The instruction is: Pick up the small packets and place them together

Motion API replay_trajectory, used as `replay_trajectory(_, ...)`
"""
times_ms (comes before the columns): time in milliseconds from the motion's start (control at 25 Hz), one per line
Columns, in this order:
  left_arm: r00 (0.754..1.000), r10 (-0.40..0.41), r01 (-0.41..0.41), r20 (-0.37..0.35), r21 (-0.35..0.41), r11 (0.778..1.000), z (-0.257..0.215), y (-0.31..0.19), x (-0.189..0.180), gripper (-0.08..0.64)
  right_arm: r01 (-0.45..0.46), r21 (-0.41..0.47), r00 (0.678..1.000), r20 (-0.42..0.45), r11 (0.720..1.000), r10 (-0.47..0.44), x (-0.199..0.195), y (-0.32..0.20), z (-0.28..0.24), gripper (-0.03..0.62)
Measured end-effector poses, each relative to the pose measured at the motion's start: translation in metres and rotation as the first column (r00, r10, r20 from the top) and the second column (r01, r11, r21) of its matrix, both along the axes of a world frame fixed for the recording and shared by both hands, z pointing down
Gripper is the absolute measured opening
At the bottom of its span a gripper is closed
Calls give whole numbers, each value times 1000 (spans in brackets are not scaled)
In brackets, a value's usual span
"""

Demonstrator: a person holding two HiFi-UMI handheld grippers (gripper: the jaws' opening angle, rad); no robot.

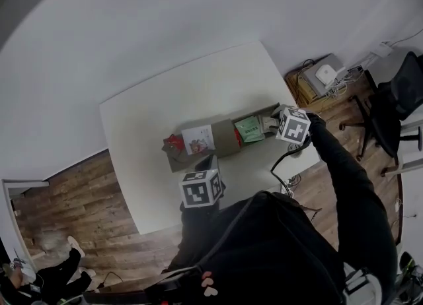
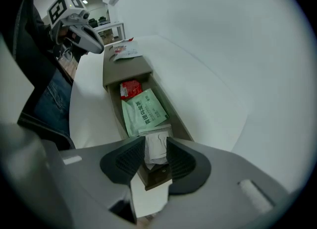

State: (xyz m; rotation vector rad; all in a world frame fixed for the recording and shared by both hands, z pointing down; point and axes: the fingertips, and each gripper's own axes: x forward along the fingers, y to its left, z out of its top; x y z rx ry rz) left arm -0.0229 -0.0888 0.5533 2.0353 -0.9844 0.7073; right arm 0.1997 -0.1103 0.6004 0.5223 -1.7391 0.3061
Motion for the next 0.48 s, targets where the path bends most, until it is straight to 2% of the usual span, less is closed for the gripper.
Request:
replay_trajectory(280, 998, 53, -53, 22, -21, 998, 6, -1, 22, -2, 124, -84, 989, -74, 989, -130, -4, 2, 23, 129)
replay_trajectory(480, 996, 82, -81, 24, -34, 996, 8, 2, 32, -1, 159, -157, 977, -119, 975, -178, -2, 3, 35, 127)
